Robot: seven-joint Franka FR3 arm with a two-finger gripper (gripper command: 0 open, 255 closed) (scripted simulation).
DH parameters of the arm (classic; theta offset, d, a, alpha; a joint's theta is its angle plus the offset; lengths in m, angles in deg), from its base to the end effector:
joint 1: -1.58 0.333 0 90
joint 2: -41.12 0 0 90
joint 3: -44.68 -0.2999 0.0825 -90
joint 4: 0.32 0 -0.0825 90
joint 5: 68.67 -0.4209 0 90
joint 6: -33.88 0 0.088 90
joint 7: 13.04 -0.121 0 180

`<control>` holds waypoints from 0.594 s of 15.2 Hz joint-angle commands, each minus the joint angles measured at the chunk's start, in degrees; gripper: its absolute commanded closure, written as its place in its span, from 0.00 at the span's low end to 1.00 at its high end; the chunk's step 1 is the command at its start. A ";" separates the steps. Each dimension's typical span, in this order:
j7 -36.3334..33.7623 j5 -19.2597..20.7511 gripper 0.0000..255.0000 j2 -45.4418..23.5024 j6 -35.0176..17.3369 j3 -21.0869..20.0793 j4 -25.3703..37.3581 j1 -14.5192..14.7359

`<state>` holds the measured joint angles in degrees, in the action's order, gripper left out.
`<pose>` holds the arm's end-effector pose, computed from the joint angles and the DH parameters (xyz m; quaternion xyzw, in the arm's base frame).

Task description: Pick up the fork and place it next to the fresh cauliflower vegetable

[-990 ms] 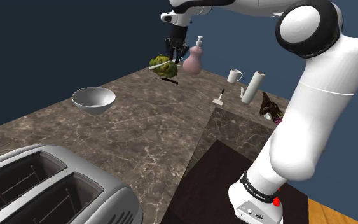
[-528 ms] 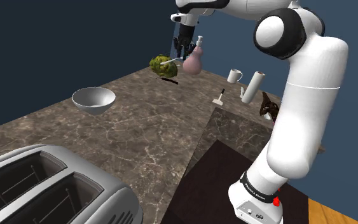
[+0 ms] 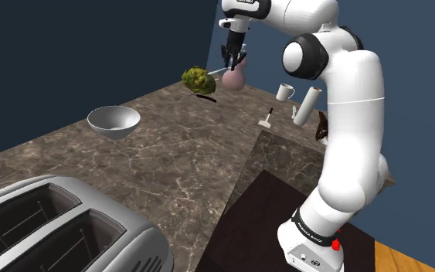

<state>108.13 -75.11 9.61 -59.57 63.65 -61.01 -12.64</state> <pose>0.6569 -0.3377 0.5069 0.7029 0.7103 -0.0226 0.0297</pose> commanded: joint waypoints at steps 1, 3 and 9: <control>1.11 -0.77 1.00 -2.74 1.11 -0.06 3.86 -1.65; 1.10 -0.60 1.00 -2.05 -0.90 -0.04 1.14 -1.25; 1.08 -0.35 1.00 -0.92 -6.28 -0.01 -5.43 -0.37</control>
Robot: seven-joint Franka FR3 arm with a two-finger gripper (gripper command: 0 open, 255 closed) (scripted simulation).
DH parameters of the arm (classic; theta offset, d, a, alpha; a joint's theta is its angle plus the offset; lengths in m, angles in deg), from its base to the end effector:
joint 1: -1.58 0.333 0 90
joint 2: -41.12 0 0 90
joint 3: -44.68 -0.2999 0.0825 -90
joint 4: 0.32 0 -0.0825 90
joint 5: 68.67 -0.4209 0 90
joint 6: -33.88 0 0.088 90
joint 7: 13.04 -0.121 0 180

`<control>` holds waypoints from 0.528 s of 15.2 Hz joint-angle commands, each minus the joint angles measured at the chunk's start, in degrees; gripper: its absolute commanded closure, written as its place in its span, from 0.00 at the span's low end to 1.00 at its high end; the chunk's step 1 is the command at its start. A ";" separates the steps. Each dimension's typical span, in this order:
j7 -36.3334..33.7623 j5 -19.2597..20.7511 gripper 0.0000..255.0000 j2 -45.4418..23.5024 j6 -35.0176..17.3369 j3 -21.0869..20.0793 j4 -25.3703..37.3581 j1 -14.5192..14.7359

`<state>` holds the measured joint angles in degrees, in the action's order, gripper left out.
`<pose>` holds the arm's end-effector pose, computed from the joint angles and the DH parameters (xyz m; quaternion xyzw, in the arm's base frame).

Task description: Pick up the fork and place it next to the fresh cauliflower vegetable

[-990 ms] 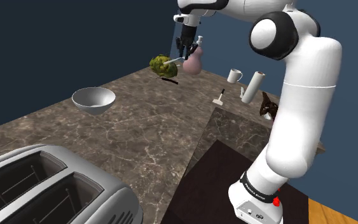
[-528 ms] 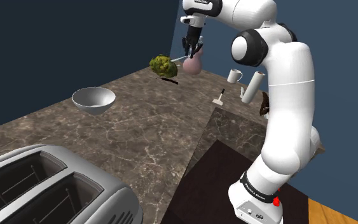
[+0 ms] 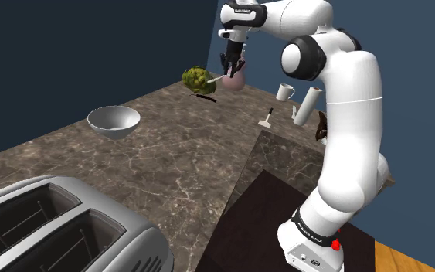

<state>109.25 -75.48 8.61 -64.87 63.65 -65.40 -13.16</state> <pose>0.6588 -0.3524 0.4637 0.7021 0.7111 -0.0227 0.0292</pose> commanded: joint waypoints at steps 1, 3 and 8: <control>-0.04 0.04 1.00 0.19 -1.81 -0.02 -1.97 0.26; -0.04 0.06 1.00 0.32 -3.43 -0.04 -3.75 0.46; -0.02 0.01 1.00 0.32 -7.29 -0.12 -7.65 0.83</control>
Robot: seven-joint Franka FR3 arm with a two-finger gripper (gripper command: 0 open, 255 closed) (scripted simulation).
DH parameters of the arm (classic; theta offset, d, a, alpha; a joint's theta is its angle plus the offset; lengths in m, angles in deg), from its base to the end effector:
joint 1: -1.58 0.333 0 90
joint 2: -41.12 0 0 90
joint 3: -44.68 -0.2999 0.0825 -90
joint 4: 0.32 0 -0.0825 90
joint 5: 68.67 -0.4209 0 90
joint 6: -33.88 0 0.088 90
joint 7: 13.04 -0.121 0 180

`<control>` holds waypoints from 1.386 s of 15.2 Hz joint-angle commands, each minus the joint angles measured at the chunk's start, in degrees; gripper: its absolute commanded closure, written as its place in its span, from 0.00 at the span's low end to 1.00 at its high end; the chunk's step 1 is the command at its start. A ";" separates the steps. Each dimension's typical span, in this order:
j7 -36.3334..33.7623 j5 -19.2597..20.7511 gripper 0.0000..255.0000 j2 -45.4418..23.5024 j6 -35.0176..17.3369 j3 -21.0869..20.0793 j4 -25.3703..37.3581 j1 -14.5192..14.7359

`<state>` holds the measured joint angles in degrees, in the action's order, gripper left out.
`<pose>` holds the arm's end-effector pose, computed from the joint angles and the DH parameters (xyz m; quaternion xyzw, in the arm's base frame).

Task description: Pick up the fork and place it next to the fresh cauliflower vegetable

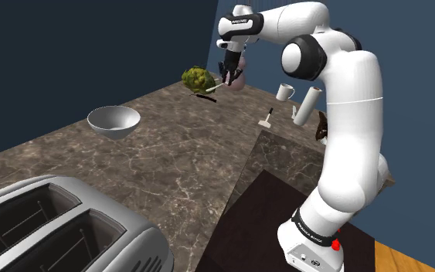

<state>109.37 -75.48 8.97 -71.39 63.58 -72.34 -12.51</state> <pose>0.6577 -0.3537 0.4165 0.7021 0.7111 -0.0227 0.0292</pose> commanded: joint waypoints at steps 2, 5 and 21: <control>-0.12 -0.05 1.00 -0.17 -2.25 -0.10 -2.08 0.28; -0.09 -0.16 1.00 -0.46 -4.39 -0.18 -3.96 0.41; 0.26 -1.19 1.00 -3.63 -14.13 -0.89 -10.67 0.50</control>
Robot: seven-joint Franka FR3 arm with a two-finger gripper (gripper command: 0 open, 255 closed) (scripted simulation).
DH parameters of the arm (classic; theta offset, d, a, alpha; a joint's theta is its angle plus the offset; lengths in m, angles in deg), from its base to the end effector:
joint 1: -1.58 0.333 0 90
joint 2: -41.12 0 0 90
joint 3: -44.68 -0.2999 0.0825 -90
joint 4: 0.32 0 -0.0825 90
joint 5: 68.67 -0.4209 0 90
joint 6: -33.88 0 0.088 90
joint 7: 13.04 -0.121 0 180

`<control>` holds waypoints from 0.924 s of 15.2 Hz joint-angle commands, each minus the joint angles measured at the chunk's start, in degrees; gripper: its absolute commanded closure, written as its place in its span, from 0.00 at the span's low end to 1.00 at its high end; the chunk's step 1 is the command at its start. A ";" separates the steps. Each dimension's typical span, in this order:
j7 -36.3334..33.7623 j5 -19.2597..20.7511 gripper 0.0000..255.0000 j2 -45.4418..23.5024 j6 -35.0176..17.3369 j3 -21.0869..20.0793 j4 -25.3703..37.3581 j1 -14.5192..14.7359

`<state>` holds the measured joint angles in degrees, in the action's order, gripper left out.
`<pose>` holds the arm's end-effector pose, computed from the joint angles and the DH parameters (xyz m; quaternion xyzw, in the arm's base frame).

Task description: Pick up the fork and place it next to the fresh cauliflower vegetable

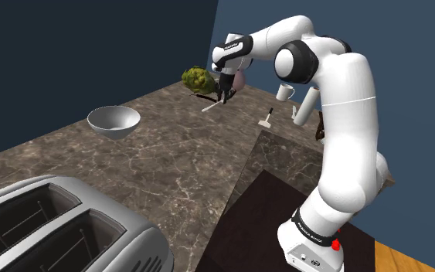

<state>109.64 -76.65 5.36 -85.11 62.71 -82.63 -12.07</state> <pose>0.6552 -0.3516 0.3004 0.7021 0.7111 -0.0227 0.0293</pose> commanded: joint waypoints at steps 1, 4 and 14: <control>-0.02 -0.02 1.00 -0.01 -0.41 -0.02 -0.37 0.06; -0.02 -0.02 1.00 -0.02 -0.41 -0.02 -0.36 0.06; -0.31 0.46 0.00 1.57 2.51 0.27 1.02 0.30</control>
<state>109.48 -76.32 6.61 -83.94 62.92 -82.67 -11.80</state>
